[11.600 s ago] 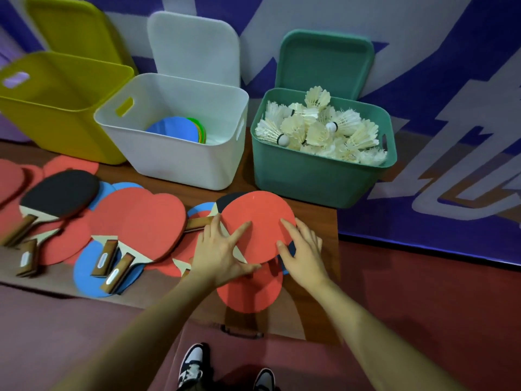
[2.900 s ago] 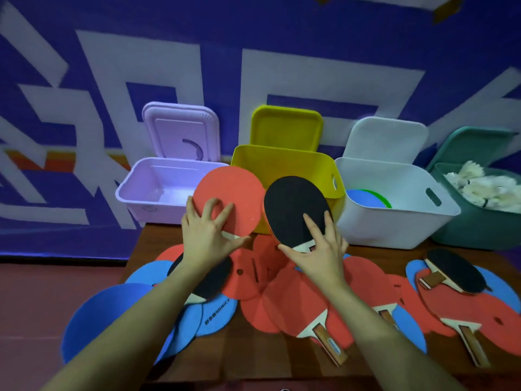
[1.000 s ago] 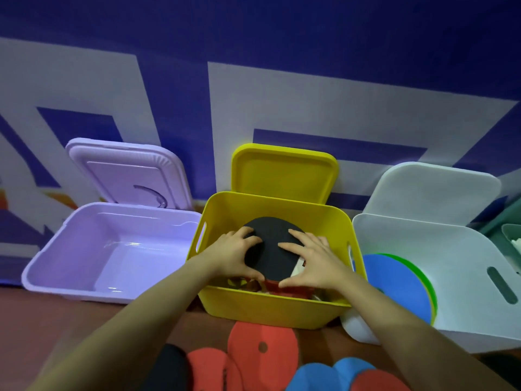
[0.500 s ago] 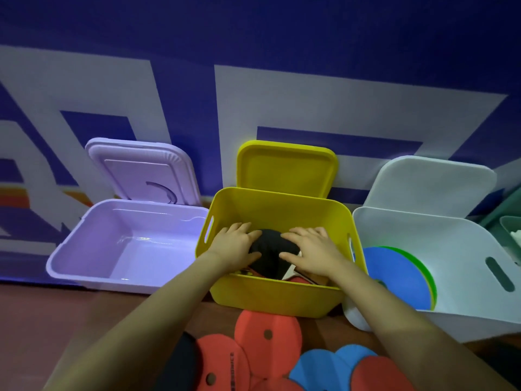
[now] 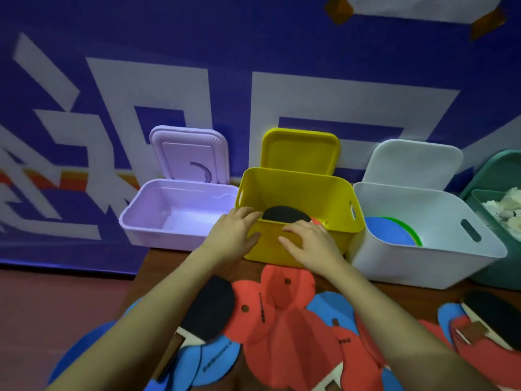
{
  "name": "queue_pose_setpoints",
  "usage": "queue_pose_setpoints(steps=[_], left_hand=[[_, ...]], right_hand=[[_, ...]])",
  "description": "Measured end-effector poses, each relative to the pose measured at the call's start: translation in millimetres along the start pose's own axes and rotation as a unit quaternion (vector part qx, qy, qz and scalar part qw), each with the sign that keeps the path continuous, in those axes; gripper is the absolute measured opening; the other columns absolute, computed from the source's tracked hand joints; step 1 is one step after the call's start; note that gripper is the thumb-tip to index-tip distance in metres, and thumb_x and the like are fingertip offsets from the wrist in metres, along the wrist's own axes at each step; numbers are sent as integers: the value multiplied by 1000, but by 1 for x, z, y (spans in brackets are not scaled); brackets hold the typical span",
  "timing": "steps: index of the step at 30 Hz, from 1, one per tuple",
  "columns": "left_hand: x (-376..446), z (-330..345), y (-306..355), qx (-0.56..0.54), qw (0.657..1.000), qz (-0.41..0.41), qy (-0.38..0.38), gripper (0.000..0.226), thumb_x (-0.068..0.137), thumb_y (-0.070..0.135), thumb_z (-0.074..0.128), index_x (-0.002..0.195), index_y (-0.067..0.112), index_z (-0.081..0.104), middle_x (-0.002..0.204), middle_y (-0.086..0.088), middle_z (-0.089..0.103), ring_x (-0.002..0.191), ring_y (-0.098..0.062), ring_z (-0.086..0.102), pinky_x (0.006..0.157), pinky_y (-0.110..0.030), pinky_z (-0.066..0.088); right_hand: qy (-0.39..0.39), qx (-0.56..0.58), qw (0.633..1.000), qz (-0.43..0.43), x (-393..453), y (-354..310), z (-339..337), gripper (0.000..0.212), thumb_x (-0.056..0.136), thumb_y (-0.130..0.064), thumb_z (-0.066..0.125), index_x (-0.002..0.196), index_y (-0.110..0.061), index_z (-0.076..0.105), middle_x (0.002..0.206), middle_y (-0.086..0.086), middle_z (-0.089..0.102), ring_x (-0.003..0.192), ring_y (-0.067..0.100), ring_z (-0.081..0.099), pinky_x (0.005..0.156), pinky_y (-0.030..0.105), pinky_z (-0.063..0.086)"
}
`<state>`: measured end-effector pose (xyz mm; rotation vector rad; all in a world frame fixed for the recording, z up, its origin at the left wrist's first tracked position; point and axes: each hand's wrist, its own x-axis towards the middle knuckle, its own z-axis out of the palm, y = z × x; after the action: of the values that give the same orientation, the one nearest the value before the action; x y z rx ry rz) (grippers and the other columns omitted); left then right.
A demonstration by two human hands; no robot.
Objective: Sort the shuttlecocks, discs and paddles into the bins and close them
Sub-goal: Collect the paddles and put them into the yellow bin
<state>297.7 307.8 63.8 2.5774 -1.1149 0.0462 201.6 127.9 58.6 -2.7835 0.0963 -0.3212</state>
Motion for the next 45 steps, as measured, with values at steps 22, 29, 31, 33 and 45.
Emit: queue_pose_setpoints(steps=[22,29,31,33,45], left_hand=[[-168,123,-74,77,938,-274,-198,110,58,84,55,143,50,-5,157,-6,-6,137,-44,13,107,-55,22],[-170,146,-84,11,958,-260,-119,107,43,88,40,140,44,34,152,-9,28,125,-58,28,95,-66,31],[-172,146,-87,5,968,-232,-96,100,46,86,43,135,40,44,145,-8,41,116,-60,38,87,-66,37],[-169,142,-84,19,974,-214,-75,93,49,83,45,130,38,49,138,-7,48,108,-58,46,79,-63,44],[-154,129,-26,7,983,-170,-68,88,51,78,49,127,34,55,131,-7,53,107,-56,48,78,-61,45]], right_hand=[[-342,-36,939,-32,-41,-41,156,92,78,-55,63,148,-38,5,157,11,9,142,27,15,111,40,12],[-327,-14,944,-37,-39,-42,193,81,85,-50,57,148,-38,8,158,7,6,142,26,11,111,41,7],[-308,20,951,-25,-45,-41,193,77,85,-48,57,147,-40,12,158,5,6,143,24,9,112,41,4],[-289,42,956,-23,-49,-38,189,75,86,-48,57,146,-42,14,158,2,5,143,21,8,112,41,5],[-189,12,980,55,-107,-7,135,73,78,-69,22,146,-42,15,156,-7,17,140,18,21,110,38,12]])
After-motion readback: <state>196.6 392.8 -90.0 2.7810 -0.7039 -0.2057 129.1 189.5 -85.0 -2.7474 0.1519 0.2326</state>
